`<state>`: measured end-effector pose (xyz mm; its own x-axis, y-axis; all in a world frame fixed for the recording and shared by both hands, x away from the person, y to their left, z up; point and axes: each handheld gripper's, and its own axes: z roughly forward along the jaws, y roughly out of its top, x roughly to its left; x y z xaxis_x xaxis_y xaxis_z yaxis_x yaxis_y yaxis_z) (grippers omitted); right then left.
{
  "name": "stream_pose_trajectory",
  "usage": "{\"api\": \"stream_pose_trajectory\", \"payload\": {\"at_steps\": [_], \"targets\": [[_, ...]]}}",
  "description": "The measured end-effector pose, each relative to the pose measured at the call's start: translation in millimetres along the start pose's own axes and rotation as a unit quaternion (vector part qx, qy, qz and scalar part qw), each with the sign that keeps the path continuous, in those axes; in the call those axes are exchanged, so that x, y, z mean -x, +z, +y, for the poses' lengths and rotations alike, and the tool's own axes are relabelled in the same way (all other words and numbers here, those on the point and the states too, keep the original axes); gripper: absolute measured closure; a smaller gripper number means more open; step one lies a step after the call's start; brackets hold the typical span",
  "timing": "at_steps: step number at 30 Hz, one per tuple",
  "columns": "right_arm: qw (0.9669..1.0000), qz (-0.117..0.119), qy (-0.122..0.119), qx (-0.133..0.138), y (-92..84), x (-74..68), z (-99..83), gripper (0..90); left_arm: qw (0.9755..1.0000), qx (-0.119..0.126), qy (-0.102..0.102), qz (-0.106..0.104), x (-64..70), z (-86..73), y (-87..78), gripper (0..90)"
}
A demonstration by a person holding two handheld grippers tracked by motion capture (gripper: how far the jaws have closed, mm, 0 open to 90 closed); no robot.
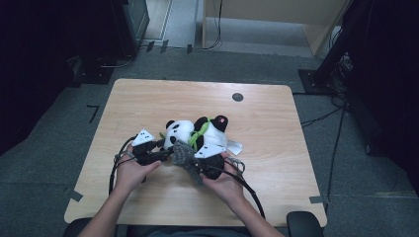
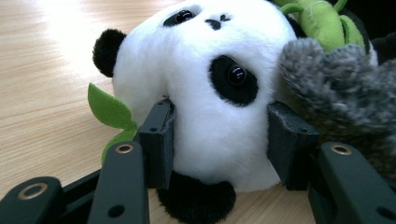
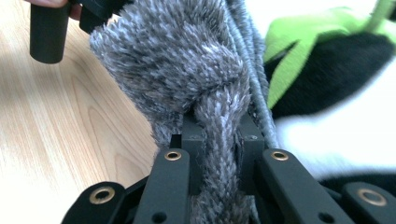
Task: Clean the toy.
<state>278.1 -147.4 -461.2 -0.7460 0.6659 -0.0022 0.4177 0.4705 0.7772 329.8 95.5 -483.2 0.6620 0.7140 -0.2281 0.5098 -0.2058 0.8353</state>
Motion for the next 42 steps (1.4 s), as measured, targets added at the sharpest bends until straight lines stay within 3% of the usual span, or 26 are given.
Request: {"api": "stream_pose_trajectory", "payload": {"at_steps": [12,29,36,42], "targets": [[0.9991,-0.018,0.031,0.023,-32.3,16.2,-21.4,79.0,1.0000,-0.001,-0.001,-0.001,0.2,0.0,-0.1,48.5],[0.9969,-0.037,0.066,0.019,-62.6,35.2,-36.8,79.2,1.0000,-0.003,-0.006,-0.006,0.8,0.5,0.5,49.3],[0.9975,-0.003,0.062,0.035,-62.4,21.1,-23.8,79.5,1.0000,-0.002,-0.008,-0.002,2.0,1.0,0.9,49.4],[0.9969,0.037,0.047,0.051,-44.6,5.7,-5.1,79.6,1.0000,-0.004,-0.008,-0.001,2.2,1.7,0.8,49.4]]}}
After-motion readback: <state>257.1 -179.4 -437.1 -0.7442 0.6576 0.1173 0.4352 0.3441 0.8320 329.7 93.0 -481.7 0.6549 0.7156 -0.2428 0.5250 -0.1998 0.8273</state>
